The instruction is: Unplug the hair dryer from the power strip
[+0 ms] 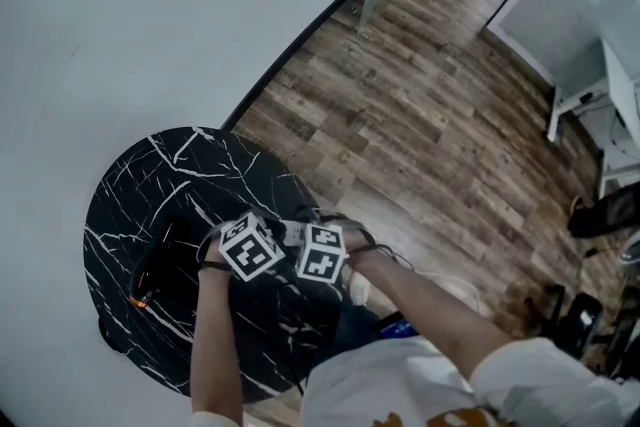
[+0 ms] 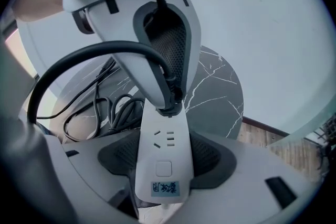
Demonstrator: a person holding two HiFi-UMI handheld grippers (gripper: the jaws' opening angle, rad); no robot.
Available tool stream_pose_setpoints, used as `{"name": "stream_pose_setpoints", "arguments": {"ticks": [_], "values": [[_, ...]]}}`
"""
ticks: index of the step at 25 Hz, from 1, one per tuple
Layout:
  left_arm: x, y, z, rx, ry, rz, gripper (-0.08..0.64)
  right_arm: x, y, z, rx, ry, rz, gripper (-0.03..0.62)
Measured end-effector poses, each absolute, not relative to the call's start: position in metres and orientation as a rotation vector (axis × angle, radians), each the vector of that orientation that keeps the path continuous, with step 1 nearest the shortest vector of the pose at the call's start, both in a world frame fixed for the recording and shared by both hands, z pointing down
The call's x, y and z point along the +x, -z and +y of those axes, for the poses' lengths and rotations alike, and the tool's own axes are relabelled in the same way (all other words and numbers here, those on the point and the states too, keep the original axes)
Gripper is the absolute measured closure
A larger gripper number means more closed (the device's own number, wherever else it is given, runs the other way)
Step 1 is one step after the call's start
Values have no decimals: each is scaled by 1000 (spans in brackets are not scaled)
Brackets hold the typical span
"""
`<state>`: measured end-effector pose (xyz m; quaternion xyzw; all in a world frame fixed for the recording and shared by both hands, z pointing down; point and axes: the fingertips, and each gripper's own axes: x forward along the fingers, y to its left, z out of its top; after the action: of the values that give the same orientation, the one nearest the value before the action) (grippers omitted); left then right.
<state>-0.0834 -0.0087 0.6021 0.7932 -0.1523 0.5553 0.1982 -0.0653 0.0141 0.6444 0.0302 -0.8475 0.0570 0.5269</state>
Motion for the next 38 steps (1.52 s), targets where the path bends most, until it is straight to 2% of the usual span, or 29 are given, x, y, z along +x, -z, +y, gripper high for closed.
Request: {"name": "stream_pose_setpoints", "arguments": {"ticks": [9, 16, 24, 30, 35, 38], "values": [[-84, -602, -3, 2255, -1631, -503, 502, -67, -643, 13, 77, -154, -2015, 324], [-82, -600, -9, 2207, -1533, -385, 500, -66, -643, 13, 86, -145, -2009, 324], [-85, -600, -2, 2249, -1652, -487, 502, -66, -643, 13, 82, -166, -2000, 322], [-81, -595, -12, 2208, -1509, -392, 499, -66, -643, 14, 90, -151, -2001, 324], [-86, -599, -1, 2257, -1617, -525, 500, -69, -642, 14, 82, -150, -1981, 323], [-87, -601, 0, 2225, -1576, -500, 500, -67, -644, 15, 79, -139, -1964, 324]]}}
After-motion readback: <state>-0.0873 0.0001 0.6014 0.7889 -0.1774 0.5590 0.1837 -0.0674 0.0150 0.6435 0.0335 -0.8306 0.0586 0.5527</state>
